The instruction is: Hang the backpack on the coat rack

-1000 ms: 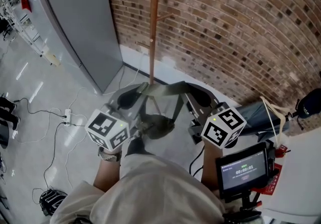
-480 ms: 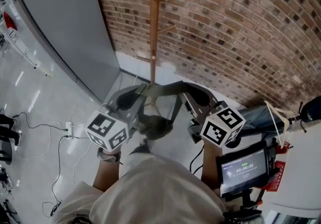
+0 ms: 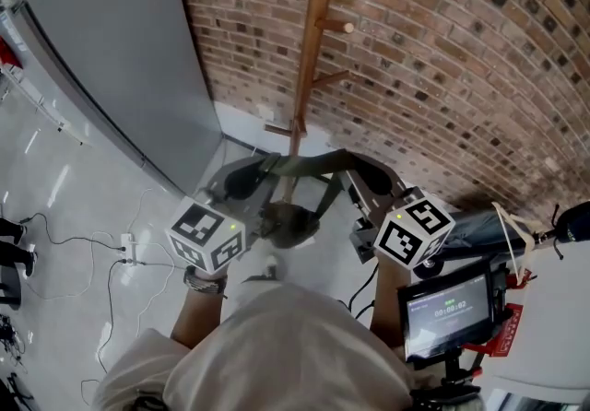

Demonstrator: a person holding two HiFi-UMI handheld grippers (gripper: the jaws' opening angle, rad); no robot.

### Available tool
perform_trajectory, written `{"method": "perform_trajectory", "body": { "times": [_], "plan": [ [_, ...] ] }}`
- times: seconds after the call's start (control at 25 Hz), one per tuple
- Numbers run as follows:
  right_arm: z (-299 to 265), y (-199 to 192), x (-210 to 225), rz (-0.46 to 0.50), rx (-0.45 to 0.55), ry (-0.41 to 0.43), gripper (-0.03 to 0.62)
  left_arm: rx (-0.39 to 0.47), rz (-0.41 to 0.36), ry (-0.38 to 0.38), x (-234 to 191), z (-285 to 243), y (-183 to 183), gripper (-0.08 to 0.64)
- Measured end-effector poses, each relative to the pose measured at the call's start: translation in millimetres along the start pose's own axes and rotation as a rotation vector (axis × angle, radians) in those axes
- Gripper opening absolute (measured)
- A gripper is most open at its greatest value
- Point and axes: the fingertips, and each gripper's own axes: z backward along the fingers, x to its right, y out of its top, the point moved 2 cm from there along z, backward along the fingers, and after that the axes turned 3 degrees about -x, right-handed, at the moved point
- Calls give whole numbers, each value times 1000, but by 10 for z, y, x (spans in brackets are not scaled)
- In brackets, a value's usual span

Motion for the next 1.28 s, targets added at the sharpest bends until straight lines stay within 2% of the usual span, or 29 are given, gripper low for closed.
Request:
{"method": "perform_trajectory", "body": {
  "times": [0.4,0.76,1.28],
  "plan": [
    [-414,-41,263,-38,-17,-52,9,-48,15,-44,-458,-261,-57,37],
    [-664,-237,561,-117,-80,0,9,-115,82,8,-664,-465,-323,37],
    [-942,-505,916,-158,-172,54,9,-181,166,82,-860,-701,-682,38]
  ]
}}
